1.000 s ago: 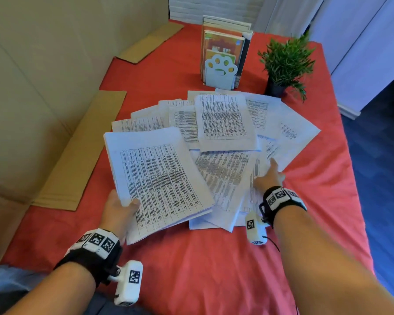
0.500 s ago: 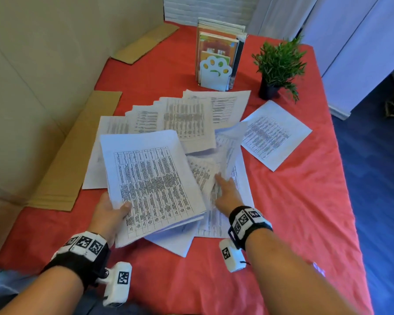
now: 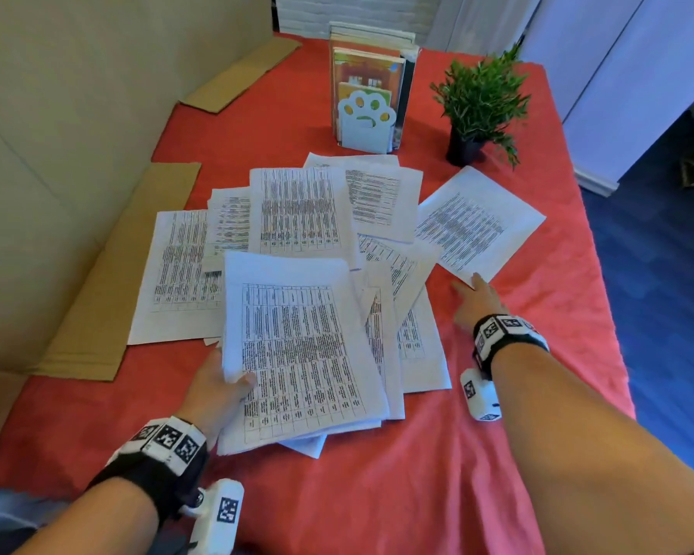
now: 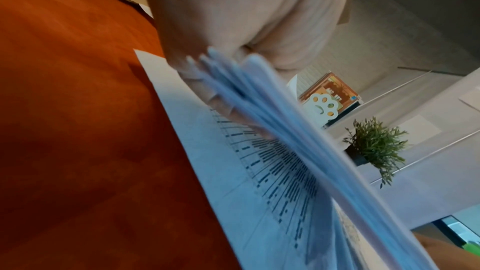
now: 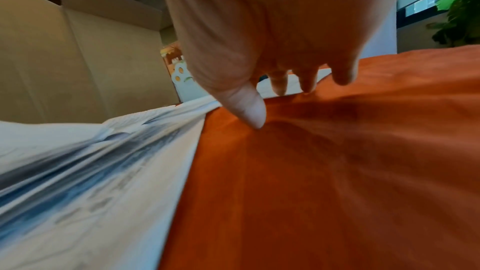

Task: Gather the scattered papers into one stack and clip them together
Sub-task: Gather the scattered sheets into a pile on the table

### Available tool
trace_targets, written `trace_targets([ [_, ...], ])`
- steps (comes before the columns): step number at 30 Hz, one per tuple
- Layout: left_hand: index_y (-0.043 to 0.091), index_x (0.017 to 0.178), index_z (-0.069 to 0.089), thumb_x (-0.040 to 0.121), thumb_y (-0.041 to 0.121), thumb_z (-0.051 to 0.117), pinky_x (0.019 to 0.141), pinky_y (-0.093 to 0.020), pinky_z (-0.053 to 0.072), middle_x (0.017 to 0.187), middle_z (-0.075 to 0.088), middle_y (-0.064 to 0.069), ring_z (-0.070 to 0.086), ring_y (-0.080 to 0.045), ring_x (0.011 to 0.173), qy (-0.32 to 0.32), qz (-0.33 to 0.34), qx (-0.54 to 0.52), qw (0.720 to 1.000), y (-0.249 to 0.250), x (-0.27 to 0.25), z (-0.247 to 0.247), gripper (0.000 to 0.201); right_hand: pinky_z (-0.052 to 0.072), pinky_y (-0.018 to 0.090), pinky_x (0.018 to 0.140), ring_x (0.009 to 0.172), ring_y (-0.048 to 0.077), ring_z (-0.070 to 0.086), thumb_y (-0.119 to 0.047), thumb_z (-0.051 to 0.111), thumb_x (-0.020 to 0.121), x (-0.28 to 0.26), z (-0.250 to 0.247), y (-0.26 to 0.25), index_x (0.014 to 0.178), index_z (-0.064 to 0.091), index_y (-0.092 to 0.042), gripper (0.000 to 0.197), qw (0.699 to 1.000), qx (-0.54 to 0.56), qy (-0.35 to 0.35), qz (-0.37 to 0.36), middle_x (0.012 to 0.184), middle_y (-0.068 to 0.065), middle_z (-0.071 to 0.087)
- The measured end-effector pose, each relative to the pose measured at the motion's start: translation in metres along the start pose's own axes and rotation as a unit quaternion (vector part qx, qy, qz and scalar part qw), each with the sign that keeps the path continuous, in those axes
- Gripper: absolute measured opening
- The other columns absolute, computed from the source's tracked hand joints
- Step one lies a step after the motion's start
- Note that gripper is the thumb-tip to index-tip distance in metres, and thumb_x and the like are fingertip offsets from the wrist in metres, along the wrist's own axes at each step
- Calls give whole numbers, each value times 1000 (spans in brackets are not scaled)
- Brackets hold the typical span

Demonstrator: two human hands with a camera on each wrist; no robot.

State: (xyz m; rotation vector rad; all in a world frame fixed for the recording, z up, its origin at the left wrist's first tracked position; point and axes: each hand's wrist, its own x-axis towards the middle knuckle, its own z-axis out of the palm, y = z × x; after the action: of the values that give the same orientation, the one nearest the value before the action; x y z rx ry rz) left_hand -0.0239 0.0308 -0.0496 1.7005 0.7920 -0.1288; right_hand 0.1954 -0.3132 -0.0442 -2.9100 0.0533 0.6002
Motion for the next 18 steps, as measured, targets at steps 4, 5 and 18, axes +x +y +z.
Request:
trace_targets([
  [4,24,116,49,85,13,65,98,-48,47,113,64,-1,61,-24,106,-25,-19,80,996,-9,-1,-4,37,35,47,107,132,33,30,-6,46,79,4,0,-6,137,39,-15,59,997,58,38,39,152,-2,25],
  [5,22,115,49,85,15,65,96,-49,48,111,65,-2,61,-25,104,-20,-30,88,996,-13,1,-6,35,37,47,106,129,34,35,-4,47,78,3,-1,-8,135,39,-12,58,994,91,50,44,151,-1,25],
  [18,17,113,59,88,6,61,88,-55,52,110,69,-11,67,-33,99,127,-31,-110,985,-17,16,-43,28,46,40,98,107,28,58,6,45,75,-123,66,-105,124,54,-5,51,913,254,60,-313,125,5,50],
])
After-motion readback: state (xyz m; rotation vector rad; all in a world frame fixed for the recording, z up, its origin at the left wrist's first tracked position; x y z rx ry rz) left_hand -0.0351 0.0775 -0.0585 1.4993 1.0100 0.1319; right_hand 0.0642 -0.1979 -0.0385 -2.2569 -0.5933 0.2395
